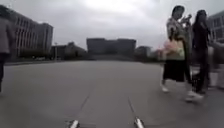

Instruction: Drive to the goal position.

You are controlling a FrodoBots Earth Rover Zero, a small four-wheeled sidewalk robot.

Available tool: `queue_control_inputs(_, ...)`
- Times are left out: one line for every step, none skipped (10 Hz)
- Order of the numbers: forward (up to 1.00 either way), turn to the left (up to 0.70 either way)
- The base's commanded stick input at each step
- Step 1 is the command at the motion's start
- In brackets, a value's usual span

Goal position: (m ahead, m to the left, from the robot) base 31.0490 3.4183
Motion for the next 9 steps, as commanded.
queue_control_inputs(1.00, 0.06)
queue_control_inputs(1.00, 0.06)
queue_control_inputs(1.00, 0.06)
queue_control_inputs(1.00, 0.06)
queue_control_inputs(1.00, 0.06)
queue_control_inputs(1.00, 0.06)
queue_control_inputs(1.00, 0.06)
queue_control_inputs(1.00, 0.02)
queue_control_inputs(1.00, -0.34)
